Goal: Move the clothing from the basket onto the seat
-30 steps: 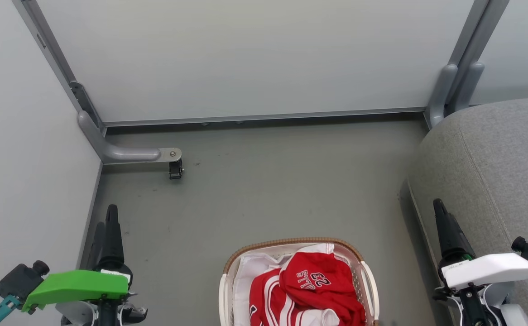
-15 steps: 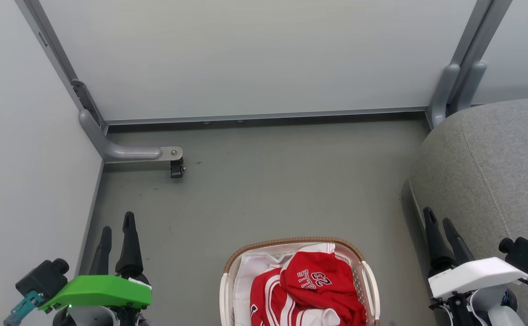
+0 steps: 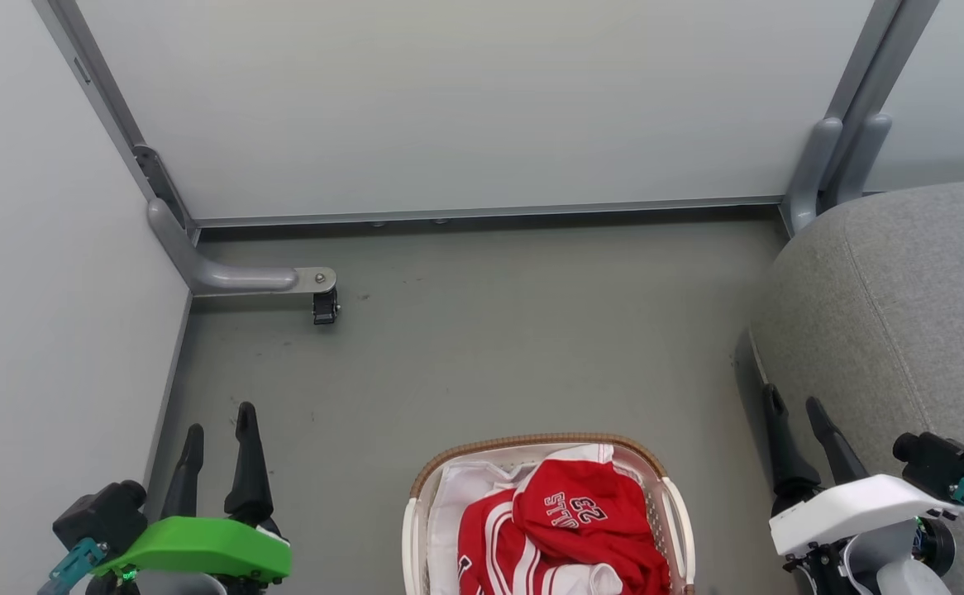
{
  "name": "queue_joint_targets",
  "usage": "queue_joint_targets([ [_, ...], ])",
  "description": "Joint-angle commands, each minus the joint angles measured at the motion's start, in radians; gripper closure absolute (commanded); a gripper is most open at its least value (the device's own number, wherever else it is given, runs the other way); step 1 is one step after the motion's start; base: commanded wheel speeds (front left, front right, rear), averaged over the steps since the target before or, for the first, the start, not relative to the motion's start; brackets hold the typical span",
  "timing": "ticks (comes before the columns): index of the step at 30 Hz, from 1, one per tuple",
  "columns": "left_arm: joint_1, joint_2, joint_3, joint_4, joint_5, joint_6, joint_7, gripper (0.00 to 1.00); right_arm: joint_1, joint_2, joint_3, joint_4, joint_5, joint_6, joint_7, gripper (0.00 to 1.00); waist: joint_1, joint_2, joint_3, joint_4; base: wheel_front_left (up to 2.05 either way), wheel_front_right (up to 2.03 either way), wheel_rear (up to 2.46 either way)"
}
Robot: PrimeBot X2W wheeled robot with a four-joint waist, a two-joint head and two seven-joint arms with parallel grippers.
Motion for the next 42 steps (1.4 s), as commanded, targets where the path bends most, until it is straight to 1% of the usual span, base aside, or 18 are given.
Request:
queue_joint_targets([
  [1, 0.002, 0.007, -0.003, -0.005, 0.032, 0.002, -0.011, 0.00, -0.003, -0.007, 0.003, -0.005, -0.033, 0.000, -0.010, 0.00, 0.0000, 0.0051, 0.000, 0.000, 0.00, 0.00, 0.00],
  [22, 0.018, 0.009, -0.027, 0.014, 0.232, 0.005, -0.062, 0.00, -0.001, -0.010, 0.033, 0.007, -0.234, 0.000, -0.061, 0.00, 0.0000, 0.0067, 0.005, 0.003, 0.00, 0.00, 0.00],
  [42, 0.028, 0.011, -0.049, 0.052, 0.368, 0.007, -0.103, 0.00, 0.004, -0.012, 0.046, 0.004, -0.397, 0.000, -0.103, 0.00, 0.0000, 0.0082, 0.011, 0.009, 0.00, 0.00, 0.00],
])
